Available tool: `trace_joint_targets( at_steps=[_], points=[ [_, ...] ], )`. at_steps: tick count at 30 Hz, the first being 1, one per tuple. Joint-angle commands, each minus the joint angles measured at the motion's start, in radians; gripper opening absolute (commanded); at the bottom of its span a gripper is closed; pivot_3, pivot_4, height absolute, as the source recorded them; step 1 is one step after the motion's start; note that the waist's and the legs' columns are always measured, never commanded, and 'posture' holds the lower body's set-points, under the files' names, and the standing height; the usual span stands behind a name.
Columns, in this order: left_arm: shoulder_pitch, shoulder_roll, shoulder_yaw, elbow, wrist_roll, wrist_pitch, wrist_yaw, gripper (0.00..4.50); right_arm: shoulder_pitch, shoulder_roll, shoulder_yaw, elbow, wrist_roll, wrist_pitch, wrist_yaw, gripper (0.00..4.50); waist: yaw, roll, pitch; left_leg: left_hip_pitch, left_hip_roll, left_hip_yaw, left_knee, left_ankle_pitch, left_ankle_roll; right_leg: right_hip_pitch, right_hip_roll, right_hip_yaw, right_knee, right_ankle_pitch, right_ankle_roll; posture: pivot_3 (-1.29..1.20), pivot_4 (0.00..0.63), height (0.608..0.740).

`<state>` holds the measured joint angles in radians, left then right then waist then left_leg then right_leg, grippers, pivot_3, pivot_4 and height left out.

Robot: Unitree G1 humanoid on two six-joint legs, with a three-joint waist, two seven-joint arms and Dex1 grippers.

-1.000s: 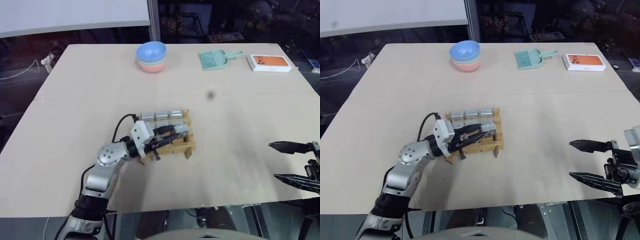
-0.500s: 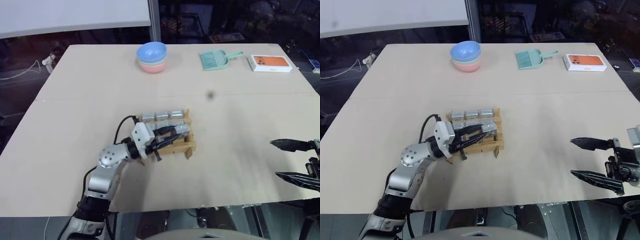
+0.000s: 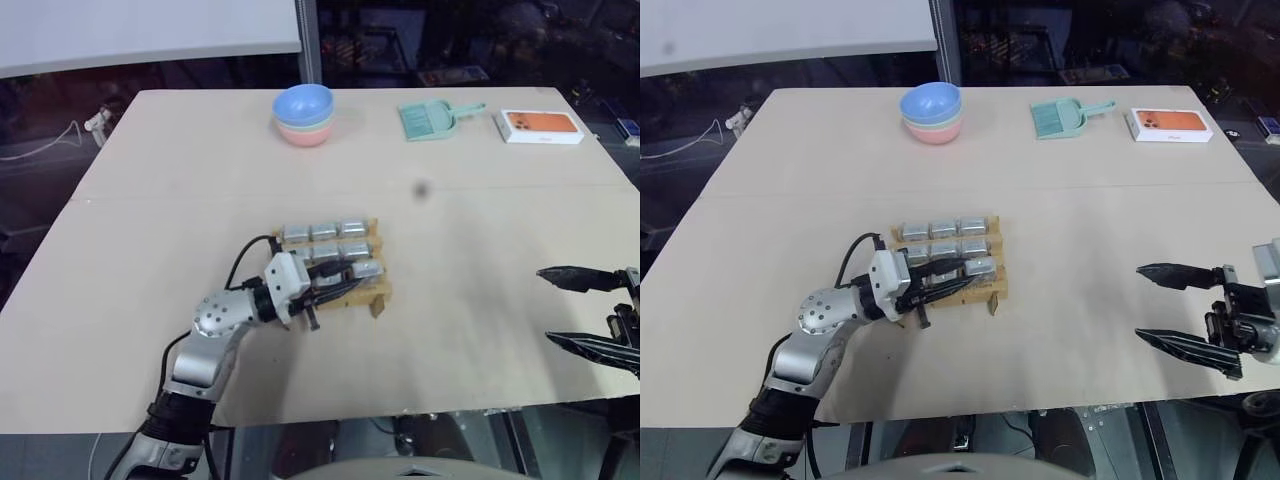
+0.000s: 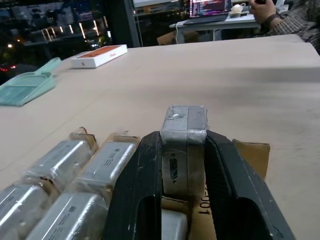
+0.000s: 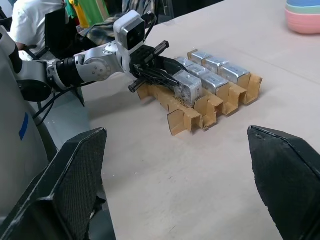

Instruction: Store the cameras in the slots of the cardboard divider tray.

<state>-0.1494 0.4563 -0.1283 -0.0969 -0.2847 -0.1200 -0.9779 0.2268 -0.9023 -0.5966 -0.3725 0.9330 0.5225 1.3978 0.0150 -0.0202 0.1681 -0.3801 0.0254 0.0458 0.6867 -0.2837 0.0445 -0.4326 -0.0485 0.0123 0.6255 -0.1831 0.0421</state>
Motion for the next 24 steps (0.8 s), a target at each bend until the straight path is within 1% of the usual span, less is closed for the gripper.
trace_joint_targets(
  at_steps=[1,14,16,18,20,22,23,24],
  points=[
    [0.006,0.008,-0.021,0.061,0.03,0.002,-0.006,0.62,-0.012,0.001,-0.01,0.001,0.013,-0.01,0.011,4.45,0.0,0.001,-0.001,0.0,0.0,0.0,0.0,0.0,0.0,0.0,0.0,0.0,0.0,0.0,0.0,0.0,0.15,0.74],
    [-0.033,0.039,-0.018,0.12,0.026,0.024,-0.054,0.62,-0.002,0.02,-0.021,0.014,0.004,-0.029,0.019,4.45,-0.001,0.009,-0.007,0.001,0.0,0.0,0.0,0.0,0.0,0.0,0.0,0.0,0.0,0.0,0.0,0.0,0.15,0.74],
    [-0.033,0.043,-0.021,0.117,0.029,0.022,-0.061,1.66,0.001,0.022,-0.021,0.015,0.002,-0.033,0.021,4.5,-0.001,0.01,-0.008,0.001,0.0,0.0,0.0,0.0,0.0,0.0,0.0,0.0,0.0,0.0,0.0,0.0,0.15,0.74],
    [-0.031,0.034,-0.014,0.118,0.029,-0.004,-0.053,2.43,0.004,0.022,-0.022,0.02,-0.001,-0.039,0.026,4.5,-0.001,0.01,-0.008,0.001,0.0,0.0,0.0,0.0,0.0,0.0,0.0,0.0,0.0,0.0,0.0,0.0,0.15,0.74],
    [-0.031,0.022,-0.001,0.116,0.02,-0.01,-0.039,3.42,0.005,0.023,-0.022,0.025,-0.004,-0.046,0.029,4.5,-0.001,0.01,-0.008,0.001,0.0,0.0,0.0,0.0,0.0,0.0,0.0,0.0,0.0,0.0,0.0,0.0,0.15,0.74],
    [-0.029,0.023,0.006,0.105,0.003,0.004,-0.04,4.3,0.005,0.023,-0.023,0.029,-0.007,-0.049,0.032,4.5,-0.001,0.01,-0.008,0.001,0.0,0.0,0.0,0.0,0.0,0.0,0.0,0.0,0.0,0.0,0.0,0.0,0.15,0.74],
    [-0.027,0.026,0.009,0.099,-0.002,0.008,-0.04,4.45,0.005,0.023,-0.022,0.032,-0.008,-0.051,0.034,4.5,-0.001,0.01,-0.008,0.001,0.0,0.0,0.0,0.0,0.0,0.0,0.0,0.0,0.0,0.0,0.0,0.0,0.15,0.74],
    [-0.024,0.028,0.011,0.09,-0.006,0.013,-0.039,4.45,0.006,0.024,-0.022,0.036,-0.011,-0.054,0.038,4.5,-0.001,0.01,-0.008,0.001,0.0,0.0,0.0,0.0,0.0,0.0,0.0,0.0,0.0,0.0,0.0,0.0,0.15,0.74]
  ],
)
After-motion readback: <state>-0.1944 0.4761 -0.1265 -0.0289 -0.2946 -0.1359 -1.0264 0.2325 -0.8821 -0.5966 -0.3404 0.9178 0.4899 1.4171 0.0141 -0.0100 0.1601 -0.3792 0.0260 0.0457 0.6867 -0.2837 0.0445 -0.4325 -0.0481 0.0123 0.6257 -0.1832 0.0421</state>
